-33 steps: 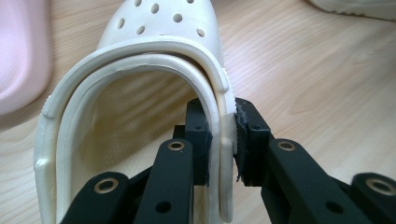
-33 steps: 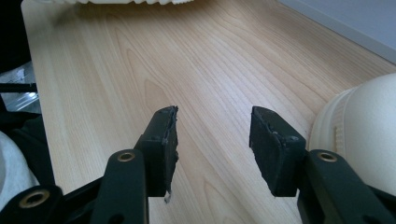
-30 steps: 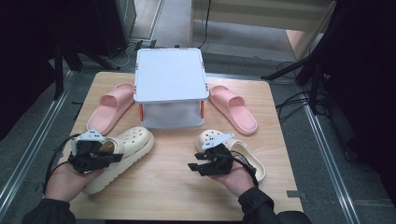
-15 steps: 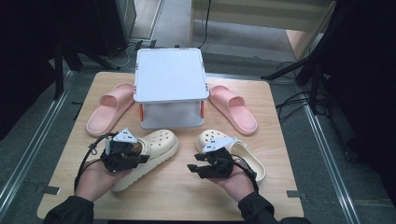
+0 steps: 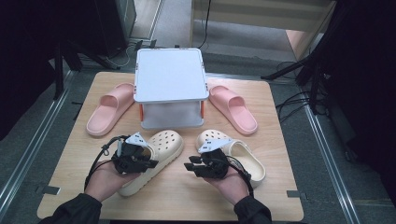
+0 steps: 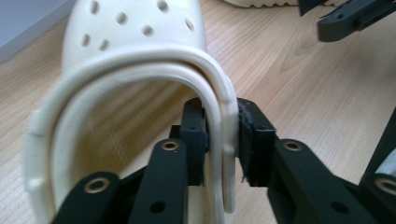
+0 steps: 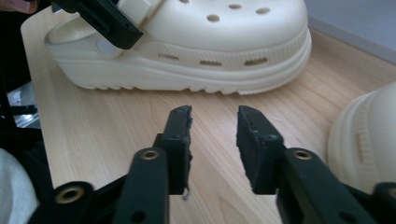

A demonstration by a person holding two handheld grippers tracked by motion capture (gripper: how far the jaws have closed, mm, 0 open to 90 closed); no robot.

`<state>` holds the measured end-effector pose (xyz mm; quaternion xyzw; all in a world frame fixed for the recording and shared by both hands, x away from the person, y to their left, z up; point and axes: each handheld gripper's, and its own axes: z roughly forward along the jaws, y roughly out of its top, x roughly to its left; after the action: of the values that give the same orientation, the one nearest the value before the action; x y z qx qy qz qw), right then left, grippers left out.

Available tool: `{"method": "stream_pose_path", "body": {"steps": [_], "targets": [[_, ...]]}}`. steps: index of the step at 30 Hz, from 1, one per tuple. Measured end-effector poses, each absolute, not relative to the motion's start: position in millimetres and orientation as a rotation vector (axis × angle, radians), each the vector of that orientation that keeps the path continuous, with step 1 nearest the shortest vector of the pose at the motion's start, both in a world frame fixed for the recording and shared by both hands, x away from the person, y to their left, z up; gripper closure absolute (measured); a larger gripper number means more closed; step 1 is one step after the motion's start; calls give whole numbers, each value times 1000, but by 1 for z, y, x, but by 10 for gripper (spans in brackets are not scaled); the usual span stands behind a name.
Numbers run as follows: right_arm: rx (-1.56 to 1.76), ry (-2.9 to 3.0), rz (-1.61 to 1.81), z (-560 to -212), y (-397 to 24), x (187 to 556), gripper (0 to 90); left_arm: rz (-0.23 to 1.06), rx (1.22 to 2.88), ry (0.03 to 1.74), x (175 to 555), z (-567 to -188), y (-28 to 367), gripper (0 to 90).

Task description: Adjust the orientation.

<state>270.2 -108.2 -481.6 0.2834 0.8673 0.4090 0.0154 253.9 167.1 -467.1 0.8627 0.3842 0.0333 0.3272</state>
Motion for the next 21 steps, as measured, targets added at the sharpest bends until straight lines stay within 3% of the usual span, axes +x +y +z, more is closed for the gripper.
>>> {"method": "stream_pose_path", "body": {"steps": [8,12,21], "targets": [[917,2694,1284,-485,-102,270,750,75,2240,994,250,-460,177,617],[922,2690,1289,-485,-98,268,793,86,2202,1000,246,-451,191,624],[923,2699,1286,-492,-79,272,896,113,2177,1039,249,-444,223,835]]}}
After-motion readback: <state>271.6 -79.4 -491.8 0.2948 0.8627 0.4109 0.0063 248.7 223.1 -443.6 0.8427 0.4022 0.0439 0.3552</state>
